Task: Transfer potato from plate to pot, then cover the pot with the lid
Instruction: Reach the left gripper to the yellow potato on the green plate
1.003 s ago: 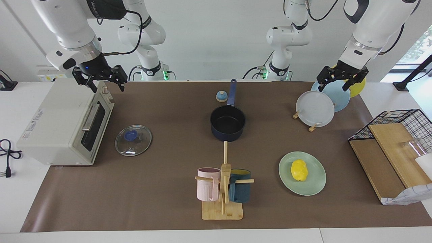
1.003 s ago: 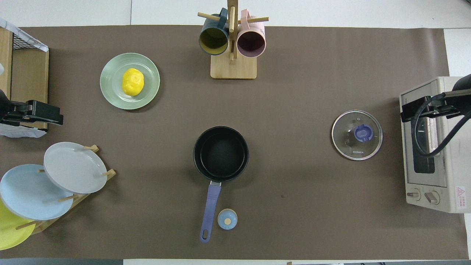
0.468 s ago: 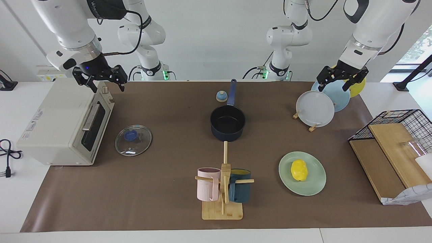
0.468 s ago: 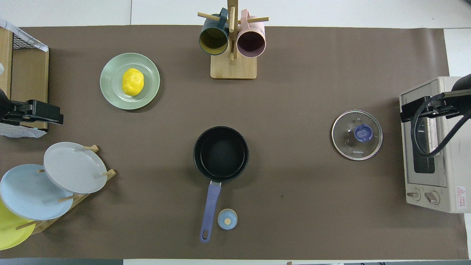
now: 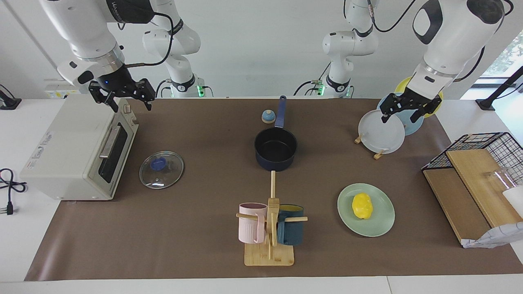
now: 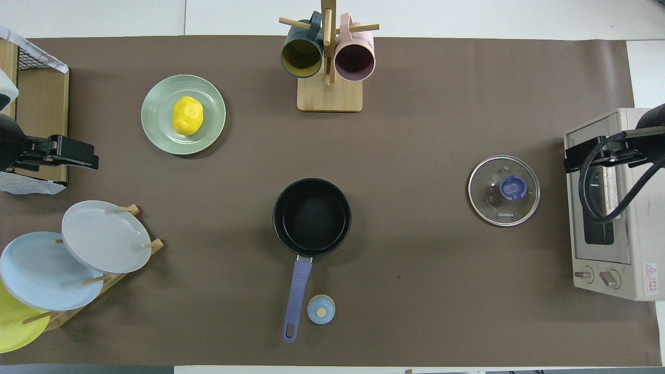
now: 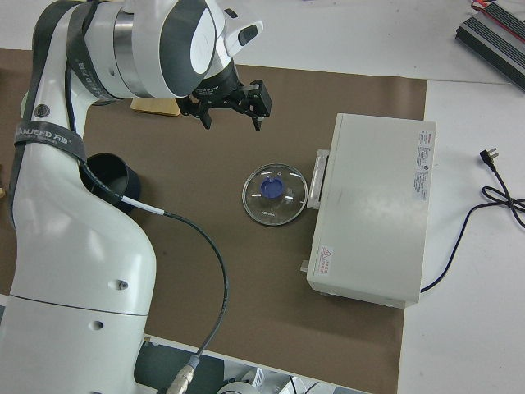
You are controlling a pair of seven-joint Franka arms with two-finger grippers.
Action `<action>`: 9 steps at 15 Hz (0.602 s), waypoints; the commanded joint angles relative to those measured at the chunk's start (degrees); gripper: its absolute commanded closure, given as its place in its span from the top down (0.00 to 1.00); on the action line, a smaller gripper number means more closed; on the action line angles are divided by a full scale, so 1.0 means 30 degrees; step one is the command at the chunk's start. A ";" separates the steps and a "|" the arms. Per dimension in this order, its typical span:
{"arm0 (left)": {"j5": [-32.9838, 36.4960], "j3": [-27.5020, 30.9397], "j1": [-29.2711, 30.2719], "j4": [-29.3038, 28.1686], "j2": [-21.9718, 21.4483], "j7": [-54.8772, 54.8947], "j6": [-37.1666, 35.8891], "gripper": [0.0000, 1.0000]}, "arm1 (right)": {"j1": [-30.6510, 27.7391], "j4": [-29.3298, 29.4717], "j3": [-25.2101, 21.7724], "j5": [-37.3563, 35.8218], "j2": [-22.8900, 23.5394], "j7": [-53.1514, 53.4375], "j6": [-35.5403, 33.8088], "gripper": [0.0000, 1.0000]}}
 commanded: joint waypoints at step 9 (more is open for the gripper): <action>-0.0054 0.0069 -0.1011 0.1581 0.7019 0.0045 0.6577 1.00 | -0.0036 -0.0122 0.0081 0.0051 -0.0118 0.0348 0.0073 1.00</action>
